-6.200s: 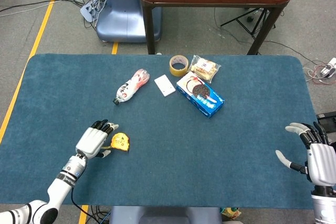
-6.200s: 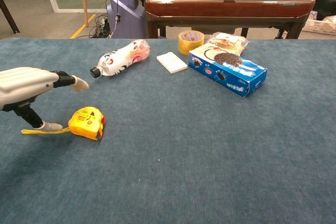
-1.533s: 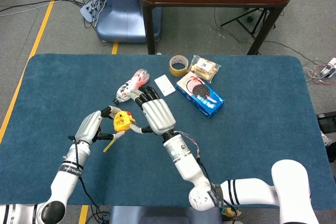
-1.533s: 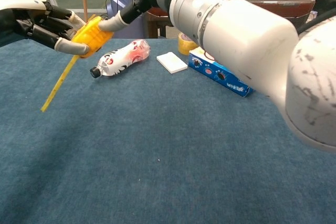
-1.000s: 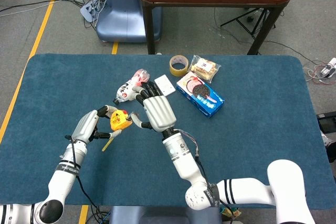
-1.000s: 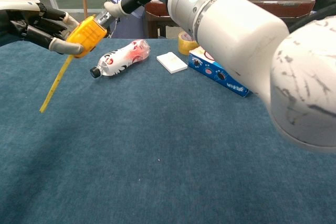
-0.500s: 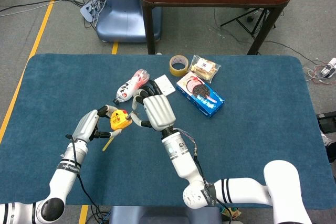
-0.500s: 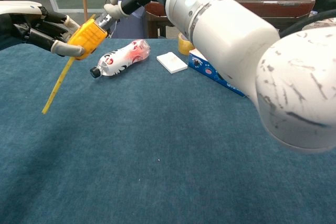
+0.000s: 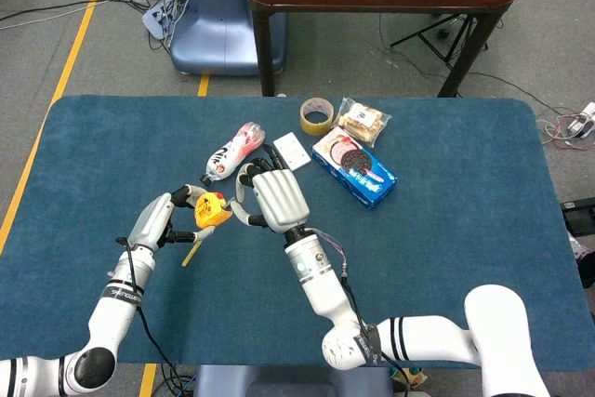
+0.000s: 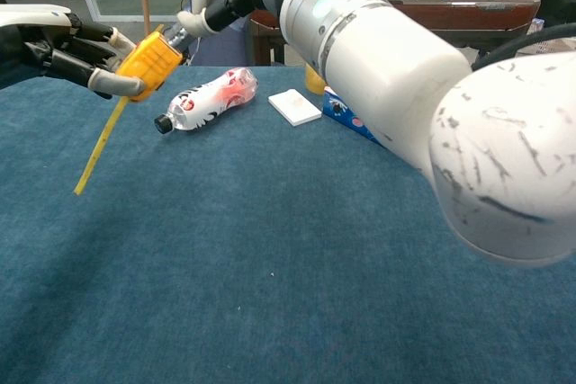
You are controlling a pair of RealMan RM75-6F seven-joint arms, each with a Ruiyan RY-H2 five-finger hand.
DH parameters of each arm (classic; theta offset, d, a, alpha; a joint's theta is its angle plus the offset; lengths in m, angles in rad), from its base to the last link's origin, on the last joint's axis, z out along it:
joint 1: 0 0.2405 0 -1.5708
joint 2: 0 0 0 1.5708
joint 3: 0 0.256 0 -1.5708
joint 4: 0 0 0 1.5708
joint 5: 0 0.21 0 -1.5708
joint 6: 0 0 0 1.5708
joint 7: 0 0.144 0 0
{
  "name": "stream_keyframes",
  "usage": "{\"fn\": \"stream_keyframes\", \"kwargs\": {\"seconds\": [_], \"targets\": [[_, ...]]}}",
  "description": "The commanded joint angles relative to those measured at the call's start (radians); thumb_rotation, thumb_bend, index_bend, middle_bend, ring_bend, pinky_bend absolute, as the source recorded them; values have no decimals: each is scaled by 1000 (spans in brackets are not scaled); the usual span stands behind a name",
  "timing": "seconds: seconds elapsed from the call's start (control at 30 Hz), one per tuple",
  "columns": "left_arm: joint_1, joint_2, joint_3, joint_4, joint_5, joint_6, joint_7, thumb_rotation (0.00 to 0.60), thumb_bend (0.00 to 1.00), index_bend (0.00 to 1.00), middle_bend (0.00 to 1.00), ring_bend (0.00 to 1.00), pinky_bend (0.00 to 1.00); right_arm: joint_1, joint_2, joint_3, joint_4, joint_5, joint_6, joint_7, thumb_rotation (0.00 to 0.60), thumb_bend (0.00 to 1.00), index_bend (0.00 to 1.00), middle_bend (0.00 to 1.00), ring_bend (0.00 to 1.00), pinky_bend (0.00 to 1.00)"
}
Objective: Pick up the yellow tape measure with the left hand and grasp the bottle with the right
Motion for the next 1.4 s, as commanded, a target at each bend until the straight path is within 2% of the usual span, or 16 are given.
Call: {"fn": "stream_keyframes", "kwargs": {"seconds": [0.03,0.4,0.73,1.17,1.4], "targets": [[1,2,-1,2,-2,-4,-3,600,215,459,522,326,238,-2,3,-2,-2,-2,-1,0,600,473,636,433,267,50],[5,9,3,13,1,-18,-14,600,215,456,522,326,238,-6,17,-1,-11,-5,-1,-5,600,570,637,436,267,49],[9,22,18,45,5,-61,-27,600,215,454,522,326,238,-31,61,-13,-42,-21,8,-6,600,616,637,436,267,50],[4,46,63,151,15,-229,-87,600,215,447,522,326,238,-160,220,-77,-179,-93,56,51,600,619,637,436,267,50],[6,29,89,216,43,-266,-107,600,215,447,522,326,238,-242,319,-106,-264,-138,103,82,600,619,637,436,267,50]]}}
